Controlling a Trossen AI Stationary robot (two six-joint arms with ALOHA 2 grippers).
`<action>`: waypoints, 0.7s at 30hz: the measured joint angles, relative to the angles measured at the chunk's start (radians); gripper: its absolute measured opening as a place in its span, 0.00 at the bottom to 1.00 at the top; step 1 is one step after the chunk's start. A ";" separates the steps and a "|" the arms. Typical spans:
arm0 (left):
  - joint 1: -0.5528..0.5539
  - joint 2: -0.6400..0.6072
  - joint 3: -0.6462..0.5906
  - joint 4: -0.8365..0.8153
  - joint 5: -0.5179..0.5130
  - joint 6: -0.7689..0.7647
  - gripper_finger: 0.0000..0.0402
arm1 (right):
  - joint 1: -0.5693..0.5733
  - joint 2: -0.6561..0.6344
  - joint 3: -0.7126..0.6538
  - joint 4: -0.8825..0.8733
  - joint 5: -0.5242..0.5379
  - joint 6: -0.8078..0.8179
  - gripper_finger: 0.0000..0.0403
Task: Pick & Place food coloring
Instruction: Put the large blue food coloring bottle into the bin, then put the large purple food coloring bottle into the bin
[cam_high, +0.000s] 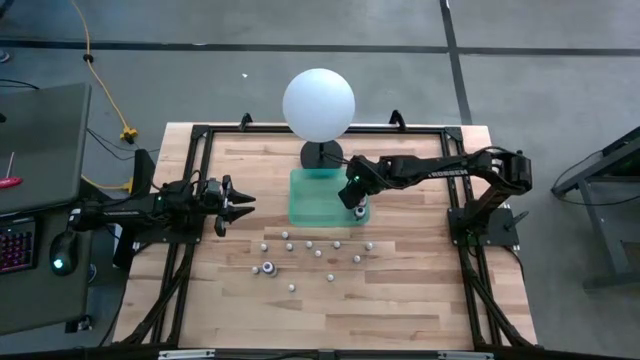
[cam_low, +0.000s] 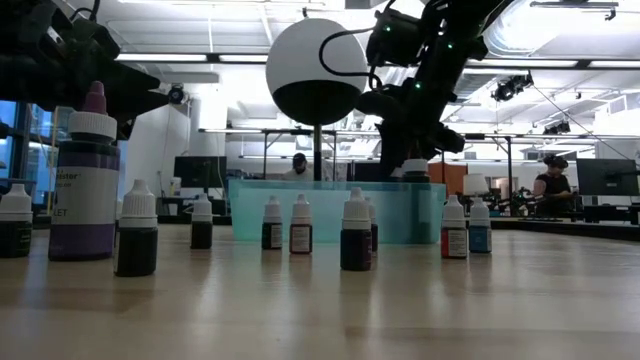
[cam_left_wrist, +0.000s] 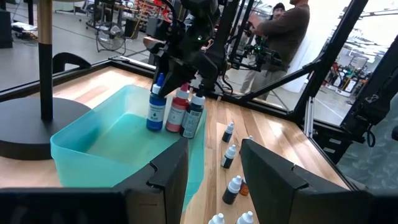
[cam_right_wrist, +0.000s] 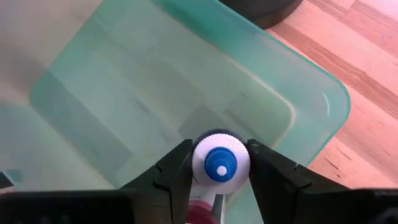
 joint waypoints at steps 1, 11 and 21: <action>0.000 0.000 0.000 0.000 0.000 0.000 0.37 | 0.000 -0.001 0.000 -0.001 -0.001 -0.003 0.36; 0.000 0.000 0.000 0.000 0.000 0.000 0.37 | -0.001 -0.077 -0.002 -0.027 0.048 -0.049 0.47; 0.000 0.000 0.000 0.000 0.000 0.000 0.37 | 0.000 -0.217 -0.002 0.012 0.034 -0.146 0.49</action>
